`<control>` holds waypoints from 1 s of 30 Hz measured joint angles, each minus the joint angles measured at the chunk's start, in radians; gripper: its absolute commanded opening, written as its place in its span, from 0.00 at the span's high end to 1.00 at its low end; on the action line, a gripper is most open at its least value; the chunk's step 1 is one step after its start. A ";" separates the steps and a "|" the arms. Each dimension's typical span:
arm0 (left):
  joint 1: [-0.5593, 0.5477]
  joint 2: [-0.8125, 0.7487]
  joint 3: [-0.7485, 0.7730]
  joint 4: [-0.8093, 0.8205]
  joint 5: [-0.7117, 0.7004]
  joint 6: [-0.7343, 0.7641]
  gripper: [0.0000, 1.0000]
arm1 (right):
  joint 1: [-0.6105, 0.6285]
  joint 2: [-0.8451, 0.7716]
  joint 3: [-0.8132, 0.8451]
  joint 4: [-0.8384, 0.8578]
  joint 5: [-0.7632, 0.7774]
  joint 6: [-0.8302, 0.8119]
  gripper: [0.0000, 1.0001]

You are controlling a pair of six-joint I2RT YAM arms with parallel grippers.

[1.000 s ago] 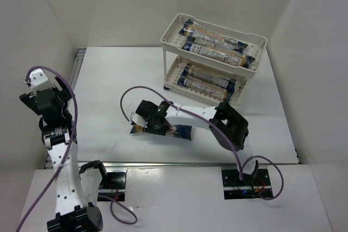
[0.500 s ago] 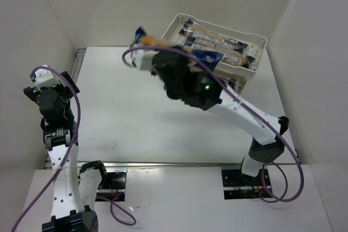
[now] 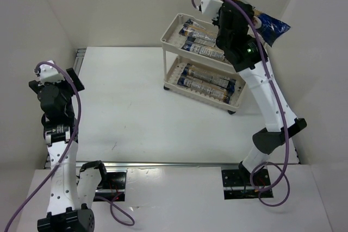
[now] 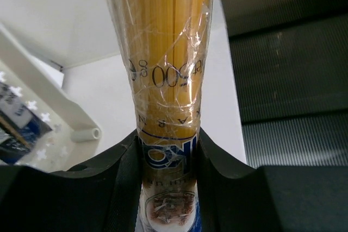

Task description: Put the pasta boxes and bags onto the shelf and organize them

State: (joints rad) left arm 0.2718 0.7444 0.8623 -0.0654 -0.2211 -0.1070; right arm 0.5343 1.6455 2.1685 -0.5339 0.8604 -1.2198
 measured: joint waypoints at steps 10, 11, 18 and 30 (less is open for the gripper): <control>-0.016 -0.001 0.000 0.016 -0.001 0.021 0.00 | 0.031 0.128 0.051 -0.152 -0.132 0.070 0.92; -0.020 -0.001 -0.001 0.016 -0.001 0.022 0.00 | 0.034 0.160 0.085 -0.175 -0.137 0.086 0.85; -0.023 -0.009 -0.014 0.023 -0.001 0.024 0.00 | 0.044 0.231 0.046 -0.256 -0.154 0.156 0.37; -0.025 -0.011 -0.031 0.021 -0.001 0.024 0.00 | 0.064 0.166 0.053 -0.156 -0.081 0.193 0.00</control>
State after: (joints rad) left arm 0.2470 0.7334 0.8310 -0.0444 -0.2222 -0.0830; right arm 0.5980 1.8111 2.2211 -0.6899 0.7792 -1.0271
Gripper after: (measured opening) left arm 0.998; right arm 0.999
